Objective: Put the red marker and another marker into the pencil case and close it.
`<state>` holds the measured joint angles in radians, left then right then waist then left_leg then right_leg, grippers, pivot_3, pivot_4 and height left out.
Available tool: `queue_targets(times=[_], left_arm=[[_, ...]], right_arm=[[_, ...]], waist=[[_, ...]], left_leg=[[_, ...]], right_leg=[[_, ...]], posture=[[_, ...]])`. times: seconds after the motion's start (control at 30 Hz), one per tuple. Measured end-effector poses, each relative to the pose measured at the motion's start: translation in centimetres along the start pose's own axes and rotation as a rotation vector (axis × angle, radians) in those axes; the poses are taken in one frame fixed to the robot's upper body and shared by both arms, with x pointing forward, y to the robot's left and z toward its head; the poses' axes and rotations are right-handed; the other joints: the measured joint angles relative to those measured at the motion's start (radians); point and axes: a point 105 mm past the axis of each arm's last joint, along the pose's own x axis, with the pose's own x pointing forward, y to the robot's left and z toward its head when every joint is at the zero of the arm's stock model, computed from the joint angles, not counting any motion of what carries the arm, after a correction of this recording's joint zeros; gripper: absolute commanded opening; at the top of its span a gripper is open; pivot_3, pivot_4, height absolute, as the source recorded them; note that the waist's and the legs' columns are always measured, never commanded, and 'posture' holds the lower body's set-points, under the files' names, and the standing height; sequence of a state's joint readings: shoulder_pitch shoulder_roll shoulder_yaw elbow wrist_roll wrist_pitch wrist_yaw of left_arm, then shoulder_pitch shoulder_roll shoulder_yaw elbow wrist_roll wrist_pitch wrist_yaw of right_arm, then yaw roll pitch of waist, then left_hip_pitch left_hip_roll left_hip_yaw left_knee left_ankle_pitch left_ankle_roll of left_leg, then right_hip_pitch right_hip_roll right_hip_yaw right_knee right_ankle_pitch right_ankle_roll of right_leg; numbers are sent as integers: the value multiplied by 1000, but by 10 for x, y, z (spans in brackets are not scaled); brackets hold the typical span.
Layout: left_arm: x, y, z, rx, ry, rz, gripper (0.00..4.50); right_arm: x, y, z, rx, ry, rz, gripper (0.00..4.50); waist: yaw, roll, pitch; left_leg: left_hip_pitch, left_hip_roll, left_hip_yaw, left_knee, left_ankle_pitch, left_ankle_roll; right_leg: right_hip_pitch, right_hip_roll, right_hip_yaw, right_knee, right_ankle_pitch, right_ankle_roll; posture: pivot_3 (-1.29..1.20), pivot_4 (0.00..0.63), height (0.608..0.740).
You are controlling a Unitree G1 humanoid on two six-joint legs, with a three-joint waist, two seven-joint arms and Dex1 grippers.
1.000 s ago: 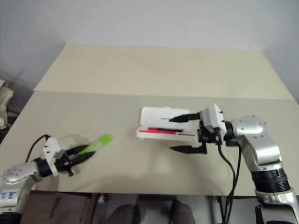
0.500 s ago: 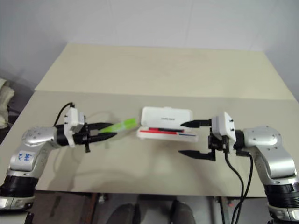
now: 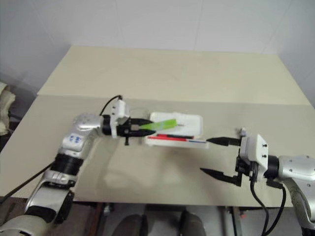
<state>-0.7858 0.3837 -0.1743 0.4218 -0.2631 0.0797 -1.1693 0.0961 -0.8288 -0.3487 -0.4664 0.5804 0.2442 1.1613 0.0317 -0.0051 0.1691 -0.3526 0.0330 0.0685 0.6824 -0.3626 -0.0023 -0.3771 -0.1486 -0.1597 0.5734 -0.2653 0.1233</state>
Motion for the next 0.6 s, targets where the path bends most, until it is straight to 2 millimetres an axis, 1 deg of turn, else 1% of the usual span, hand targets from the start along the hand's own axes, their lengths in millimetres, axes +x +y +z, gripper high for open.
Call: queue_targets(times=[0.13, 0.37, 0.6], left_arm=[[15, -3, 0, 5, -11, -46, 1125], [25, -12, -6, -2, 20, -103, 1125], [28, -30, -28, -65, 81, -110, 1125]], right_arm=[[-7, 6, 0, 10, 18, -39, 4500], [-12, 10, 0, 20, 27, -89, 4500], [-11, 12, 1, 27, 24, -107, 4500]], waist=[[-2, 0, 0], [1, -1, 1], [2, -1, 1]], left_leg=[[0, 0, 0, 0, 0, 0], [0, 0, -1, 0, 0, 0], [0, 0, -1, 0, 0, 1]], right_leg=[[0, 0, 0, 0, 0, 0], [0, 0, 0, -1, 0, 0], [1, 0, 1, 0, 0, 0]], posture=[[0, 150, 740], [0, 150, 740], [0, 150, 740]])
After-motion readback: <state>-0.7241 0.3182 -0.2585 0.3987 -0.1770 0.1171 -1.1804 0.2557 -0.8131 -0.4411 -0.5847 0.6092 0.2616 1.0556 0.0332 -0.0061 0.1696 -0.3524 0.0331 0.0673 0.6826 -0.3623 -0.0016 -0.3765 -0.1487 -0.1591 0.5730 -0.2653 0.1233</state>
